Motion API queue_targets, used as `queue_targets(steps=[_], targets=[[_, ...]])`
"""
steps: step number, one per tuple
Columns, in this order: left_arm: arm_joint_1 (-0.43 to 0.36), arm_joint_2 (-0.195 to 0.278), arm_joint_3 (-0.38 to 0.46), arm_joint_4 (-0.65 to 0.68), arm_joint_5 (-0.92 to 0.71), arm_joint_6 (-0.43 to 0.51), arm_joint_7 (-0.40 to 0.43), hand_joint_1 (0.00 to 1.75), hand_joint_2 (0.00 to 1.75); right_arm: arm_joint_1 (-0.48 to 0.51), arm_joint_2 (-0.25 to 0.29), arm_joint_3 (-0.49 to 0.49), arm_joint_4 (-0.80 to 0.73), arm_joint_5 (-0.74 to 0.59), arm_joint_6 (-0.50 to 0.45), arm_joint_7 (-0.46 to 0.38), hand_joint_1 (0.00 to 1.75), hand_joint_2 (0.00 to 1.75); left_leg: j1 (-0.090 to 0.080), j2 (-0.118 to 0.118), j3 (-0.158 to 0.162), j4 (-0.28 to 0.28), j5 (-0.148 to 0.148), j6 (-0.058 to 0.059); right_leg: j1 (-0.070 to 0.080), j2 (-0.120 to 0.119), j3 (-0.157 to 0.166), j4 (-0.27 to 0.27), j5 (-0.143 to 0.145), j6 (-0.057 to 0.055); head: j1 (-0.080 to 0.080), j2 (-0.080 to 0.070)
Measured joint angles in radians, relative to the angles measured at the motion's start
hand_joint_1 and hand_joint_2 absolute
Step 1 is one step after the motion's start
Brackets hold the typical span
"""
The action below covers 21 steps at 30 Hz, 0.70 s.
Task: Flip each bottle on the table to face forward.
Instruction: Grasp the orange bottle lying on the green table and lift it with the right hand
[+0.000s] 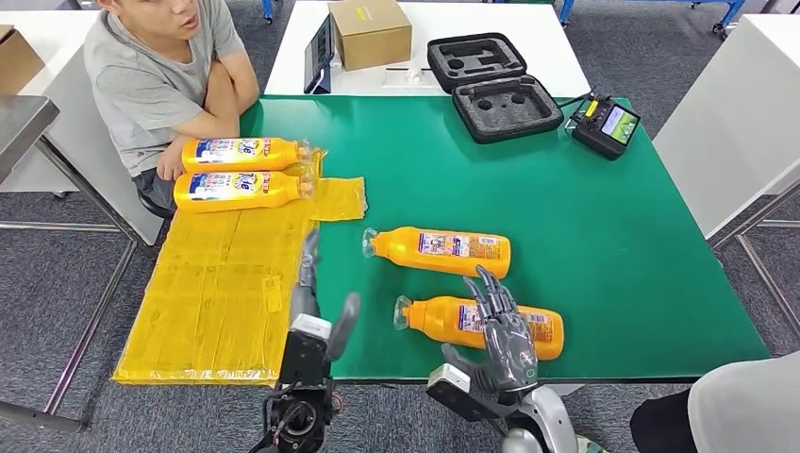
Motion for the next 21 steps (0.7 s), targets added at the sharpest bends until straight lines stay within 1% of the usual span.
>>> queue_targets(steps=[3,6,10,13,15,18,21], targets=[[0.019,0.005,0.004,-0.080,-0.028,0.013,0.000,0.00,0.00,0.000,0.000,0.010,-0.009,0.013,0.000,0.006,0.00,1.75,0.000,0.000,0.000,0.000,0.000,0.000,0.000,0.000,0.000,0.000,0.000,0.000,0.000,0.000],[0.032,0.009,0.006,-0.128,-0.031,0.015,0.000,0.00,0.00,0.000,0.000,0.017,-0.014,0.015,0.000,0.007,0.00,1.75,0.000,0.000,0.000,0.000,0.000,0.000,0.000,0.000,0.000,0.000,0.000,0.000,0.000,0.000],[0.039,0.010,0.011,-0.163,-0.052,0.016,0.000,0.00,1.75,-0.001,0.000,0.025,-0.018,0.027,0.000,0.013,0.00,1.75,0.000,0.000,0.000,0.000,0.001,0.000,0.000,0.000,0.000,0.000,0.000,0.000,0.000,0.000],[0.041,0.010,0.028,-0.191,-0.093,0.016,0.000,0.00,1.75,-0.002,-0.001,0.033,-0.023,0.056,0.010,0.031,0.00,1.75,0.000,0.000,0.000,0.000,0.001,0.000,0.000,0.000,0.000,0.000,0.000,0.000,0.000,0.000],[0.042,0.007,0.049,-0.217,-0.130,0.016,0.000,0.00,1.75,-0.001,-0.003,0.040,-0.030,0.090,0.029,0.058,0.00,1.75,0.000,0.000,0.000,0.000,0.001,0.000,0.000,0.000,0.000,0.000,0.000,0.000,0.000,0.000],[0.042,0.001,0.082,-0.250,-0.144,0.016,0.000,0.00,1.75,0.006,-0.009,0.052,-0.048,0.177,0.079,0.128,0.00,1.75,0.000,0.000,0.000,0.000,0.001,0.000,0.000,0.000,0.000,0.000,0.000,0.000,0.000,0.000],[0.046,0.002,0.091,-0.261,-0.083,0.016,0.000,0.00,1.75,0.032,-0.019,0.058,-0.076,0.270,0.131,0.214,0.00,1.75,0.000,-0.001,0.000,0.000,0.000,0.000,0.000,-0.001,0.000,0.000,0.000,0.000,0.000,0.000]])
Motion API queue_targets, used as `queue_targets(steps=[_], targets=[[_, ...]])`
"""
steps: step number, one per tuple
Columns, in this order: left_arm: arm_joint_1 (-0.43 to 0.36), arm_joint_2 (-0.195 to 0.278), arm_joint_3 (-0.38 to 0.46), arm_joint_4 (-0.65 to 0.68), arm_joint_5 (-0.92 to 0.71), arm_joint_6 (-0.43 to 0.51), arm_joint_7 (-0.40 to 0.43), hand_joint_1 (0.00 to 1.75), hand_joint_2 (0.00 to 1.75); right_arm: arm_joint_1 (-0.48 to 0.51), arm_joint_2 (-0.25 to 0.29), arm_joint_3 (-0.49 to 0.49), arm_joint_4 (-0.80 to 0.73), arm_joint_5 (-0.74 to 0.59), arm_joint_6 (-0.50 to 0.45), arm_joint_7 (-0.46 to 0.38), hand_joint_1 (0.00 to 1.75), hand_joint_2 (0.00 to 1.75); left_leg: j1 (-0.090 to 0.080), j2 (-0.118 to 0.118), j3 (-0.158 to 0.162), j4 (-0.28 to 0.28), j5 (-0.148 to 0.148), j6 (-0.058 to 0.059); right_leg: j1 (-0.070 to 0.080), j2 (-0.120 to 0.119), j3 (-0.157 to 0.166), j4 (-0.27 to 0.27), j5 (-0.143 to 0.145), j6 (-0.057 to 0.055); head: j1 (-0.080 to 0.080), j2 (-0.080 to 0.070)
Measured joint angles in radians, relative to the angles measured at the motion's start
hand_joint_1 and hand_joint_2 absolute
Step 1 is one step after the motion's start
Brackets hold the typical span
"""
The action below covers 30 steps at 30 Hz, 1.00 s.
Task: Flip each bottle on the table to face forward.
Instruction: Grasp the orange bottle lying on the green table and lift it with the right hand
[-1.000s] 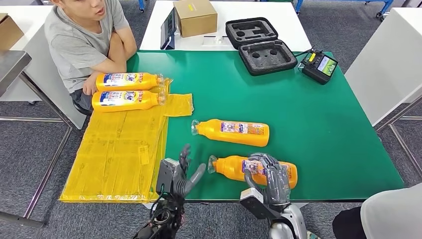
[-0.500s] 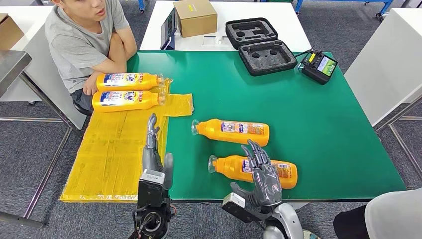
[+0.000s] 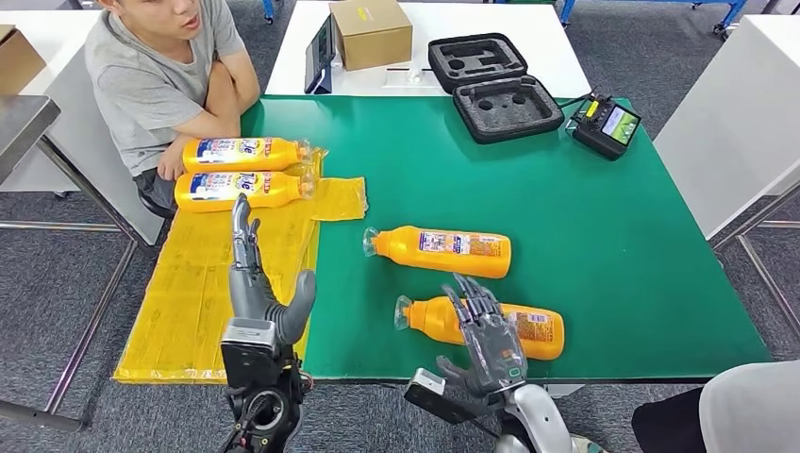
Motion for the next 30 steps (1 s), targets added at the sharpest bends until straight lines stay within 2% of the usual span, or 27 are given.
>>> queue_targets(steps=[4,15,19,24,30], targets=[[0.003,0.008,-0.005,0.000,0.073,0.000,0.000,0.00,1.75,0.052,-0.013,0.006,-0.037,0.084,0.033,0.087,0.00,1.75,0.000,0.000,0.000,0.000,0.000,0.000,0.000,0.000,0.000,0.000,0.000,0.000,0.000,0.000],[-0.001,0.017,-0.010,0.000,0.106,0.000,0.000,0.00,1.75,0.121,-0.044,0.006,-0.119,0.169,0.093,0.202,0.00,1.75,0.000,0.000,0.000,0.000,0.000,0.000,0.000,0.000,0.000,0.000,0.000,0.000,0.000,0.000],[-0.001,0.019,-0.005,0.000,0.098,0.000,0.000,0.00,1.75,0.136,-0.060,0.006,-0.142,0.239,0.073,0.247,0.00,1.75,0.000,0.000,0.000,0.000,0.000,0.000,0.000,0.000,0.000,0.000,0.000,0.000,0.000,0.000],[0.005,0.023,0.001,-0.002,0.087,0.000,0.000,0.00,1.75,0.142,-0.083,0.005,-0.168,0.304,0.002,0.308,0.00,1.75,0.000,0.000,0.000,0.000,0.000,0.000,0.000,0.000,0.000,0.000,0.000,0.000,0.000,0.000],[0.007,0.023,0.004,-0.007,0.086,0.000,0.000,0.00,1.75,0.144,-0.099,0.005,-0.179,0.311,-0.005,0.315,0.00,1.75,0.000,0.000,0.000,0.000,0.000,0.000,0.000,0.000,0.000,0.000,0.000,0.000,0.000,0.000]])
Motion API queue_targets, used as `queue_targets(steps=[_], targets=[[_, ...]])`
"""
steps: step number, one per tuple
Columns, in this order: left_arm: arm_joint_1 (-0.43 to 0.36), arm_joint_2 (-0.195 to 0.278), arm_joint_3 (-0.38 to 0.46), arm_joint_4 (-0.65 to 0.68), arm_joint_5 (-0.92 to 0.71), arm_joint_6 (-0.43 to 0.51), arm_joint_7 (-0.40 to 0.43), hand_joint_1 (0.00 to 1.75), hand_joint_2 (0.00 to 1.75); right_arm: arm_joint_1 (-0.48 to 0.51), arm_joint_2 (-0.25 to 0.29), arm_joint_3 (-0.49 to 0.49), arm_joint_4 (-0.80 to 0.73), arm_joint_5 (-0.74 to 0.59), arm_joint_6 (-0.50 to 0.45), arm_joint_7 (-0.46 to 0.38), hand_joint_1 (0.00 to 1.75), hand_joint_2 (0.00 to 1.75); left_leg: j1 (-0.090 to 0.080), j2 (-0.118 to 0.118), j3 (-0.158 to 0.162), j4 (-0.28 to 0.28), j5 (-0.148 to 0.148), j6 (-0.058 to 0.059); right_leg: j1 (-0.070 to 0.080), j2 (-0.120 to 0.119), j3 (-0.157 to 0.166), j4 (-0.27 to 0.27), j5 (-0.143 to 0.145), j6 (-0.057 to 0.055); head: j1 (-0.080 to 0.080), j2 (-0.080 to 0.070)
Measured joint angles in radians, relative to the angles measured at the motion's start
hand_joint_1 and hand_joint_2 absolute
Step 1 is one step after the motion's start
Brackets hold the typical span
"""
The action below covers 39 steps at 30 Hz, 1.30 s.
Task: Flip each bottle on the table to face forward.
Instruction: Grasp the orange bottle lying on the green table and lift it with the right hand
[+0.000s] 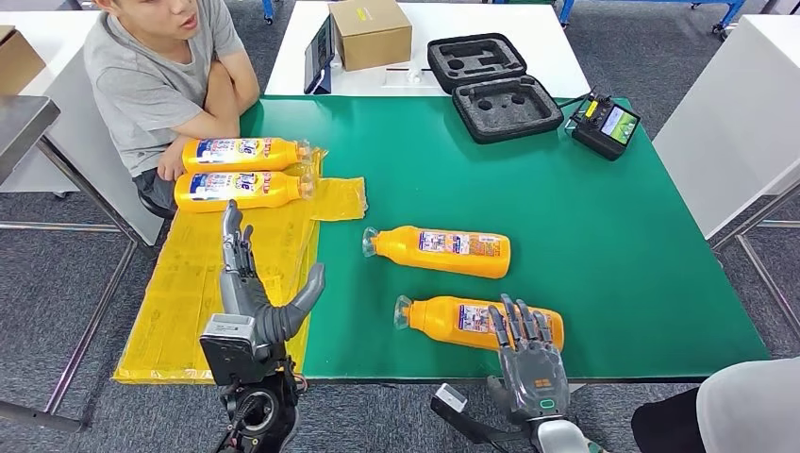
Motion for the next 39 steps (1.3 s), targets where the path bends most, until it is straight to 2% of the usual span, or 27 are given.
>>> queue_targets(steps=[3,7,9,16,19,29,39], targets=[[0.001,0.000,0.001,-0.001,0.000,0.000,0.000,0.00,1.75,0.000,-0.012,0.002,-0.003,0.001,-0.011,0.026,0.00,1.75,0.000,0.000,0.000,0.000,0.000,0.000,0.000,0.000,0.000,0.000,0.000,0.000,0.000,0.000],[0.000,0.000,0.002,-0.001,0.003,0.000,0.000,0.00,1.75,-0.014,-0.055,0.021,-0.003,-0.001,-0.046,0.142,0.00,1.75,0.000,0.000,0.000,0.000,0.000,0.000,0.000,0.000,0.000,0.000,0.000,0.000,0.000,0.000],[-0.001,0.000,0.002,0.000,0.009,0.000,0.000,0.00,1.75,-0.028,-0.067,0.020,0.006,-0.013,-0.048,0.148,0.00,1.75,0.000,0.000,0.000,0.000,0.000,0.000,0.000,0.000,0.000,0.000,0.000,0.000,0.000,0.000],[-0.009,0.000,-0.013,0.016,0.010,0.000,0.000,0.00,1.75,-0.087,-0.070,-0.034,0.091,-0.142,-0.056,0.002,0.00,1.75,0.000,0.000,0.000,0.000,0.000,0.000,-0.001,0.000,0.000,0.000,0.000,0.000,0.000,0.000],[-0.010,0.000,-0.017,0.023,0.007,-0.001,0.000,0.00,1.75,-0.111,-0.063,-0.058,0.138,-0.176,-0.052,-0.035,0.00,1.75,0.000,0.000,0.000,0.000,0.000,0.000,-0.001,0.000,0.000,0.000,0.000,0.000,0.000,0.000],[-0.013,0.000,-0.038,0.044,0.009,-0.002,0.000,0.00,1.75,-0.190,-0.041,-0.127,0.293,-0.225,-0.052,-0.098,0.00,1.75,-0.001,0.000,0.000,0.000,0.000,0.000,-0.001,0.000,0.000,0.000,0.000,0.000,0.000,0.000],[-0.032,0.000,-0.055,0.072,0.013,-0.002,0.000,0.00,1.75,-0.231,-0.028,-0.173,0.381,-0.241,-0.054,-0.133,0.00,1.75,-0.001,0.000,0.001,0.000,0.000,0.000,-0.001,0.000,0.000,0.000,0.000,0.000,0.000,0.000]])
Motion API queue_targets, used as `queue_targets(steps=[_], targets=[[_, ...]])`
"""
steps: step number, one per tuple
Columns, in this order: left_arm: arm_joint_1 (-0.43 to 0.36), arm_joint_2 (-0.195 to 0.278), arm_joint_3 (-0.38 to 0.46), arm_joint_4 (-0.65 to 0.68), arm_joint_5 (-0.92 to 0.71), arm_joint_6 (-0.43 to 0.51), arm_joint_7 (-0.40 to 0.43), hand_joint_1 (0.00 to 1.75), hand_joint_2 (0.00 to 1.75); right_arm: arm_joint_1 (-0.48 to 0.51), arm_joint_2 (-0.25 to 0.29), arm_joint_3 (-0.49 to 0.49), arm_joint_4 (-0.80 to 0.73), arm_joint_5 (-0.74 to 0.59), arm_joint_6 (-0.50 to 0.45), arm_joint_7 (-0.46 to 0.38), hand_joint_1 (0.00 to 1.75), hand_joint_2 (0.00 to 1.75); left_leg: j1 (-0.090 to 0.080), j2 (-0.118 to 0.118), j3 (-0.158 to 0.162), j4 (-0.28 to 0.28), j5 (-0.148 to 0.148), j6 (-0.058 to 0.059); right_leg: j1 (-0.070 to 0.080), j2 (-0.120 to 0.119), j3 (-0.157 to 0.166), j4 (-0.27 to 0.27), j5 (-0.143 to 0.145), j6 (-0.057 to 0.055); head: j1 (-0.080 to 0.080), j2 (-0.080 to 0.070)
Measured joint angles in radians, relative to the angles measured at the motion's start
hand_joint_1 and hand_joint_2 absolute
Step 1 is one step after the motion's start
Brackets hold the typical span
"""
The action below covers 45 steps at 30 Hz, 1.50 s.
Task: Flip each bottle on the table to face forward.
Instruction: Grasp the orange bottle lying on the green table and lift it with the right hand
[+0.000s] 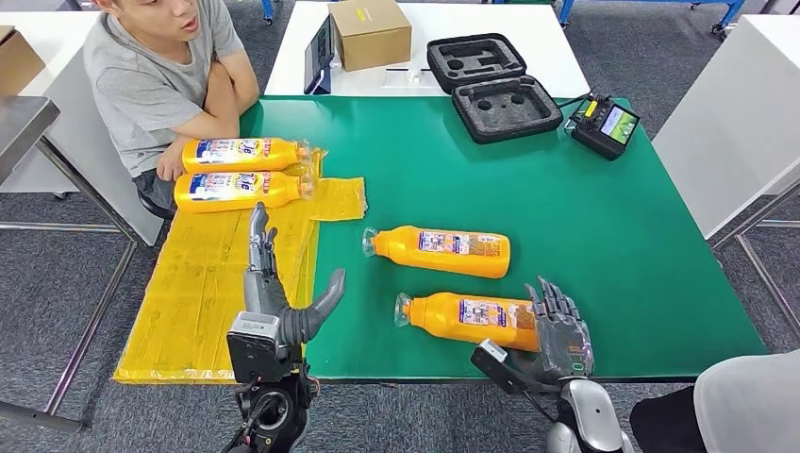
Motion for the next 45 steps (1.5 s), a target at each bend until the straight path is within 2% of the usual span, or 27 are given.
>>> queue_targets(steps=[13,17,18,29,45], targets=[[-0.012,0.000,-0.013,0.026,0.019,0.000,0.000,0.00,1.75,-0.042,0.010,-0.014,0.058,0.019,0.051,-0.007,0.01,1.75,0.000,0.001,0.007,0.000,0.000,0.000,0.000,0.001,0.005,0.000,0.001,-0.001,0.000,0.000],[-0.015,0.000,-0.013,0.028,0.023,0.000,0.000,0.00,1.75,-0.045,0.010,-0.015,0.066,0.019,0.062,-0.014,1.71,1.75,0.000,0.001,0.008,0.000,0.000,0.001,0.000,0.001,0.006,0.000,0.001,-0.001,0.000,0.000],[-0.016,0.000,-0.013,0.029,0.024,0.000,0.000,0.00,1.75,-0.045,0.010,-0.015,0.069,0.019,0.067,-0.017,1.75,1.75,0.000,0.001,0.008,0.000,0.000,0.001,0.000,0.001,0.006,0.000,0.001,-0.001,0.000,0.000],[-0.021,0.000,-0.018,0.031,0.036,0.000,0.000,0.00,1.75,-0.085,0.004,-0.016,0.124,0.008,0.093,-0.034,1.57,1.75,0.000,0.001,0.009,0.000,0.001,0.001,0.000,0.001,0.007,-0.001,0.002,0.000,0.000,0.000],[-0.024,0.000,-0.032,0.044,0.041,0.000,0.000,0.00,1.75,-0.102,0.000,-0.020,0.150,-0.001,0.101,-0.034,1.61,1.75,0.000,0.001,0.009,0.000,0.001,0.001,0.000,0.001,0.007,-0.001,0.001,0.000,0.000,0.000]])
